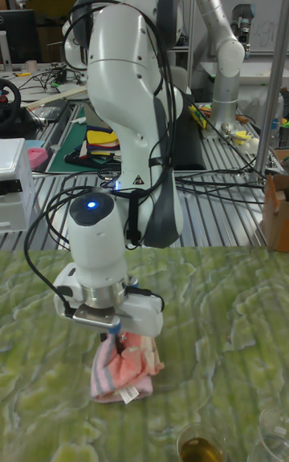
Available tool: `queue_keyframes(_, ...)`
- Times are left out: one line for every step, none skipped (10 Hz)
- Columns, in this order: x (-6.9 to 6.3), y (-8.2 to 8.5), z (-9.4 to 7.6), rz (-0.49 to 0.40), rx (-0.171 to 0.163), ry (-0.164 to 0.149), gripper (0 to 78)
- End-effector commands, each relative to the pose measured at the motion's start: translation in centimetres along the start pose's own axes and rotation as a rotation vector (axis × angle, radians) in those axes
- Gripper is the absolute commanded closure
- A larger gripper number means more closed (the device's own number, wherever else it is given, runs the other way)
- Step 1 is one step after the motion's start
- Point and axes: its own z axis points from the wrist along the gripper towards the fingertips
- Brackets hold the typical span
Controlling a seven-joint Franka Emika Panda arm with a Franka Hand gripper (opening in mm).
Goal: Clean the table with a cloth
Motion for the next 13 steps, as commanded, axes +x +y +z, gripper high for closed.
queue_keyframes(0.45, 0.34, 0.18, 0.001, 0.001, 0.002, 0.2)
queue_keyframes(0.45, 0.34, 0.18, 0.001, 0.001, 0.002, 0.2)
queue_keyframes(0.45, 0.34, 0.18, 0.001, 0.001, 0.002, 0.2)
queue_keyframes(0.45, 0.34, 0.18, 0.001, 0.001, 0.002, 0.2)
queue_keyframes(0.45, 0.34, 0.18, 0.001, 0.001, 0.002, 0.2)
queue_keyframes(0.45, 0.34, 0.18, 0.001, 0.001, 0.002, 0.2)
queue_keyframes(0.45, 0.34, 0.18, 0.001, 0.001, 0.002, 0.2)
queue_keyframes(0.45, 0.34, 0.18, 0.001, 0.001, 0.002, 0.2)
queue_keyframes(0.45, 0.34, 0.18, 0.001, 0.001, 0.002, 0.2)
queue_keyframes(0.45, 0.34, 0.18, 0.001, 0.001, 0.002, 0.2)
queue_keyframes(0.45, 0.34, 0.18, 0.001, 0.001, 0.002, 0.2)
queue_keyframes(0.45, 0.34, 0.18, 0.001, 0.001, 0.002, 0.2)
queue_keyframes(0.45, 0.34, 0.18, 0.001, 0.001, 0.002, 0.2)
